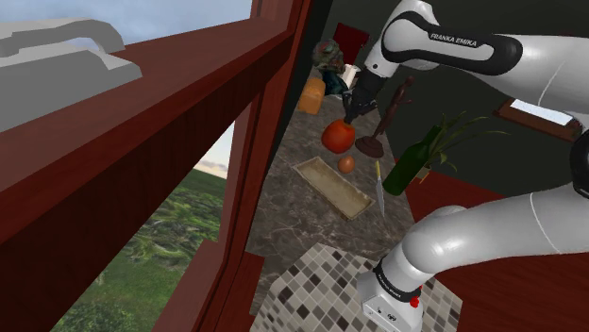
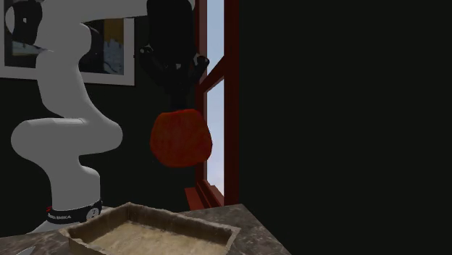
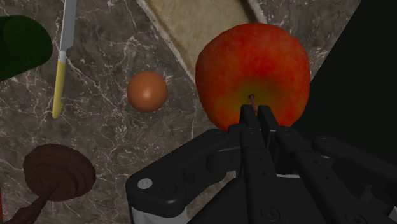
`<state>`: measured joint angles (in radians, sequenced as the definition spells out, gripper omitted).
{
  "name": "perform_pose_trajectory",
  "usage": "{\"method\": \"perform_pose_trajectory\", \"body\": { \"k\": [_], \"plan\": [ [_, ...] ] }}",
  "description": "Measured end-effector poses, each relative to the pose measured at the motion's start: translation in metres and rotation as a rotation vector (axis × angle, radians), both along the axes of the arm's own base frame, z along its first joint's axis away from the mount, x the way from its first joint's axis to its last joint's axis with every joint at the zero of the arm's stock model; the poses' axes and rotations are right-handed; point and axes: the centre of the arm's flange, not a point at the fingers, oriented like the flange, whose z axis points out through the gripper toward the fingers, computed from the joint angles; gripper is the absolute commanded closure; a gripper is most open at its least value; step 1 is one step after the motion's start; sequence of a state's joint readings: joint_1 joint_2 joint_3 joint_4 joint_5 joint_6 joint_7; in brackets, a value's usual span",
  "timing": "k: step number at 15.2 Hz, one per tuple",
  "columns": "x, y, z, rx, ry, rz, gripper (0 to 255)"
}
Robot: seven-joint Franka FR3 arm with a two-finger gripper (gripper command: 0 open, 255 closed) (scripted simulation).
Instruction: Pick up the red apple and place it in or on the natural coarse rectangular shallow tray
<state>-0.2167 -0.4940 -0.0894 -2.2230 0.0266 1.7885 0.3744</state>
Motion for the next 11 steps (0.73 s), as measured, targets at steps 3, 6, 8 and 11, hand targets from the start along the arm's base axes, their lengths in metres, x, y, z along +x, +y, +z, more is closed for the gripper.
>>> {"method": "perform_pose_trajectory", "body": {
  "k": [3, 6, 8, 11],
  "plan": [
    [-0.039, 0.006, 0.011, 0.0, 0.0, 0.0, 255],
    [-0.062, 0.009, 0.012, 0.0, 0.0, 0.0, 255],
    [-0.064, 0.009, 0.004, 0.0, 0.0, 0.0, 255],
    [-0.064, 0.01, -0.012, 0.0, 0.001, 0.0, 255]
  ]
}}
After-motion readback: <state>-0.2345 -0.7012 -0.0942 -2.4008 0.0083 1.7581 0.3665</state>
